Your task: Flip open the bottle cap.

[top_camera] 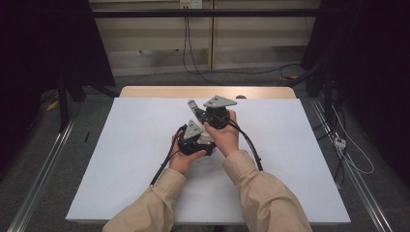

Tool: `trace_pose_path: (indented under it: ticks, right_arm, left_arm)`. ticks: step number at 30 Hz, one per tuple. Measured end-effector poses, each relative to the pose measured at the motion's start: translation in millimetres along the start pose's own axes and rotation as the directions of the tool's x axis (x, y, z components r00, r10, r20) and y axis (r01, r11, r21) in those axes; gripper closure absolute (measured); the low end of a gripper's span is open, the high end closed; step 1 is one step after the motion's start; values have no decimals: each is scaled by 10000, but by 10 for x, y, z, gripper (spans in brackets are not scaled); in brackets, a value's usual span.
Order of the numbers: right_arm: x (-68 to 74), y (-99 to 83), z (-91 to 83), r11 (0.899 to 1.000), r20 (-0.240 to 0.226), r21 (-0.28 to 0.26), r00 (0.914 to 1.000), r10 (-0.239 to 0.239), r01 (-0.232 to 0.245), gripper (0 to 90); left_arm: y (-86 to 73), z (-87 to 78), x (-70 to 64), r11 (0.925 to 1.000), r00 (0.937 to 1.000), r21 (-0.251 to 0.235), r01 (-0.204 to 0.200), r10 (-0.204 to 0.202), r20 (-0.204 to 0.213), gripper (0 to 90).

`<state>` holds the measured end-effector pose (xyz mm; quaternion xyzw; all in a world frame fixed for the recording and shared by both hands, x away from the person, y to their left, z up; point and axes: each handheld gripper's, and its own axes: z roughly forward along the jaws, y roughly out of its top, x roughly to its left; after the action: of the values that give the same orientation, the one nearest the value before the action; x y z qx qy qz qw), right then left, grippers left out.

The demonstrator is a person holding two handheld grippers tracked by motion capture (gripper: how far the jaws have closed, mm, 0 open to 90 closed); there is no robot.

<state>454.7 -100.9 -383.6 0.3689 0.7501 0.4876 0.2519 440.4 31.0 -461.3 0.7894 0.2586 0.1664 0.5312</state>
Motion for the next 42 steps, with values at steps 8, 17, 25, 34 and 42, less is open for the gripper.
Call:
trace_pose_path:
  ticks: [8,17,25,34,42]
  right_arm:
    - [-7,3,0,9999,-20,54,9999,113,-113,900]
    - [-39,-26,-53,9997,34,-160,9999,161,-161,891]
    - [-48,14,-154,9994,-21,-313,9999,126,-126,879]
    - [-64,-23,-267,9988,-45,-425,9997,229,-230,839]
    - [-136,-101,-372,9970,-279,-516,9980,563,-577,664]
  left_arm:
    - [-1,5,-7,10000,10000,-66,32,-32,17,187]
    - [6,-1,-32,9994,9994,48,-353,353,-17,151]
    - [-2,-45,-8,9996,9998,252,-140,137,126,92]
    - [-1,-97,-17,9992,9996,391,61,-72,272,74]
    - [-8,-238,42,9981,9973,206,579,-588,446,70]
